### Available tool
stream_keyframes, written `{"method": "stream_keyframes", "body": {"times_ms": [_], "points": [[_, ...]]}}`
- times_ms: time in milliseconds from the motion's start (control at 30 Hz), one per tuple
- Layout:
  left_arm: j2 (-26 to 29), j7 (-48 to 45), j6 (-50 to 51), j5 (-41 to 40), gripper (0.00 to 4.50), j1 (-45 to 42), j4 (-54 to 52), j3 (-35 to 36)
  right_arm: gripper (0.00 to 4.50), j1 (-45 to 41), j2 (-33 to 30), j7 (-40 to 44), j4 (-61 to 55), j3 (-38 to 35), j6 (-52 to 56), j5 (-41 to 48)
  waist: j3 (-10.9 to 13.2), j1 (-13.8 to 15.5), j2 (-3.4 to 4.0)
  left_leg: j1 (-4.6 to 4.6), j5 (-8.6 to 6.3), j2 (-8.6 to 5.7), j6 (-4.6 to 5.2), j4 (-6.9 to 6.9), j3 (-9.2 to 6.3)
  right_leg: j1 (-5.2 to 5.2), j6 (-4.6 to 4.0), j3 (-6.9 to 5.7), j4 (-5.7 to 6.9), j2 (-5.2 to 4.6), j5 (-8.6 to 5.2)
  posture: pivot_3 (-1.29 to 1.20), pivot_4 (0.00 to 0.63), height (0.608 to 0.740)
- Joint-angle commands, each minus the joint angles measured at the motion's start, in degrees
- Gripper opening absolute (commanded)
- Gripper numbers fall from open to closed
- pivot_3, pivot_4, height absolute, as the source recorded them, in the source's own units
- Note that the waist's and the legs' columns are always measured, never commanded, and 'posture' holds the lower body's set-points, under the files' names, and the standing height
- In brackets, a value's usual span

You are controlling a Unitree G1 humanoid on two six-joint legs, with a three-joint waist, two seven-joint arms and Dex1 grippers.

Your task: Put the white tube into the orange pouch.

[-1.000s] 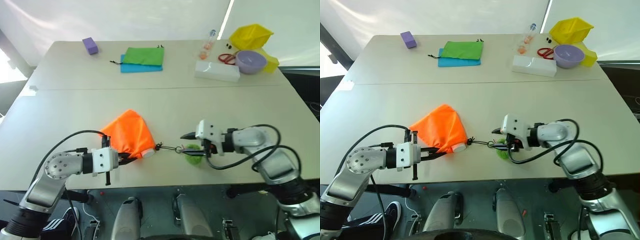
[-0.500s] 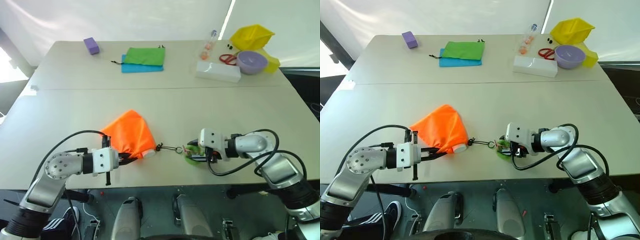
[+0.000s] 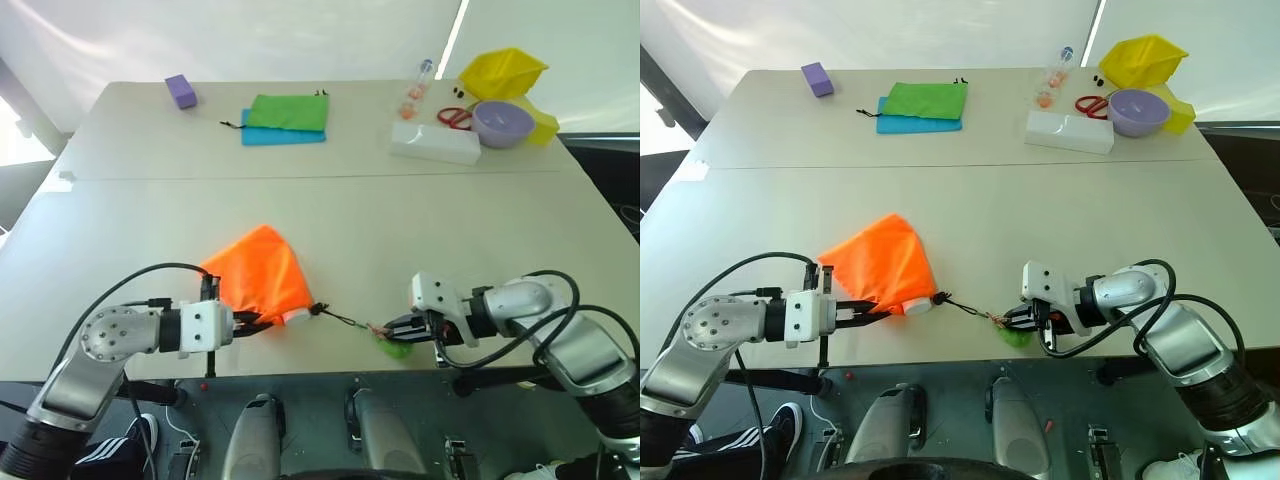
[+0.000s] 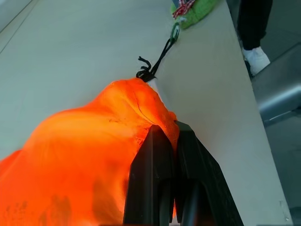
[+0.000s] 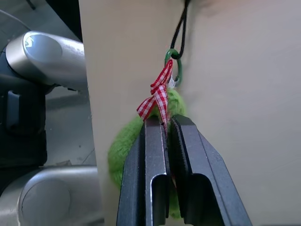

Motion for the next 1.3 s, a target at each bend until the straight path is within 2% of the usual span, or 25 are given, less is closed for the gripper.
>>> {"method": "stream_keyframes", "body": {"times_ms": [33,133,233,333,433,600,767,867,1000,1100,1167,1300], "points": [[1.05,-1.30,-2.47,-0.22,0.00,0.50,-0.32,0.60,0.06,0.35,-0.92,-1.22,2.46,-1.55,-4.07,-2.39,0.00,0.01,0.00,0.00,-0.02,-0.01,-0.03,0.01,0.01,0.00,0.00,0.00,-0.02,-0.02,0.00,0.00,0.150,0.740],[1.09,-1.11,-2.85,0.97,0.00,0.75,-0.30,-0.03,0.06,-1.03,0.77,-3.90,4.38,-0.62,-7.53,-4.86,0.00,-0.05,0.00,-0.01,-0.06,-0.02,-0.10,0.02,0.05,0.02,0.00,0.00,-0.09,-0.06,0.00,0.00,0.150,0.740],[0.73,-0.52,-1.53,1.15,0.00,0.21,-1.20,-0.38,0.06,-1.49,2.48,-3.87,3.89,-1.15,-7.37,-3.11,0.00,-0.09,0.00,-0.01,-0.06,-0.02,-0.09,0.04,0.09,0.03,0.00,0.01,-0.11,-0.08,0.00,0.00,0.150,0.740],[0.55,0.24,0.84,0.71,0.00,-0.55,-3.22,-0.64,1.07,-1.96,3.57,-4.03,3.11,-2.78,-4.90,-0.60,0.00,-0.14,0.00,0.00,-0.02,0.00,-0.03,0.04,0.10,0.03,0.00,0.01,-0.10,-0.05,0.00,0.00,0.150,0.740],[0.86,0.40,2.20,0.22,0.00,-0.56,-4.49,-0.38,2.55,-2.24,2.31,-3.62,2.00,-3.38,-5.94,-1.33,0.00,-0.04,0.01,0.00,0.00,0.01,-0.01,0.02,0.09,0.01,-0.01,0.01,-0.04,-0.04,0.01,0.00,0.150,0.740],[1.21,0.29,3.71,-0.33,0.00,-0.14,-6.18,0.33,2.55,-5.73,7.37,-5.40,-2.61,-4.75,-1.21,5.18,0.01,-0.30,0.02,-0.01,0.00,0.02,0.00,-0.02,0.10,-0.02,0.00,0.02,-0.03,0.00,0.01,0.00,0.150,0.740],[1.36,0.06,4.29,-0.41,0.00,0.43,-7.07,0.70,2.55,-6.69,14.94,-11.52,-3.76,1.81,-0.85,1.58,0.01,0.03,0.01,0.00,0.00,0.10,0.00,-0.03,-0.05,-0.02,-0.01,-0.07,0.05,0.13,0.01,0.00,0.150,0.740],[1.58,0.02,4.64,-0.76,0.00,0.71,-7.36,1.32,2.55,-5.92,14.19,-11.59,-3.63,3.51,-1.47,-0.24,0.02,0.05,0.03,-0.04,0.00,0.07,0.00,-0.03,-0.02,-0.04,-0.02,-0.07,0.04,0.05,0.01,0.00,0.150,0.740],[2.09,-0.09,4.17,-1.04,0.00,1.67,-7.21,2.04,2.55,-4.59,8.28,-8.64,-2.42,-0.13,-2.66,0.14,0.03,0.11,0.05,-0.16,0.00,-0.05,0.00,0.05,0.08,-0.07,-0.03,-0.04,-0.01,-0.19,0.02,0.00,0.150,0.740],[2.25,-0.10,3.80,-1.15,0.00,2.50,-7.11,2.43,2.55,-4.10,6.44,-7.25,-2.39,-2.73,-2.45,2.54,0.02,-0.03,0.03,-0.15,-0.01,-0.12,-0.01,0.06,0.17,-0.07,-0.02,-0.07,-0.03,-0.33,0.01,0.00,0.150,0.740],[1.88,0.25,3.58,-1.02,0.00,2.74,-6.95,2.57,2.55,-5.09,9.83,-9.61,-3.46,-2.72,-0.14,4.49,0.01,-0.26,0.02,-0.11,-0.01,-0.11,0.00,0.05,0.20,-0.07,-0.01,-0.08,-0.03,-0.32,0.01,0.00,0.150,0.740],[1.53,0.70,4.07,-0.83,0.00,2.13,-7.37,2.05,2.55,-5.19,13.81,-11.33,-5.05,4.09,-0.05,1.37,0.01,-0.16,0.02,-0.06,0.00,0.06,0.00,0.01,0.06,-0.07,0.00,-0.11,0.05,-0.02,0.01,0.00,0.150,0.740]]}}
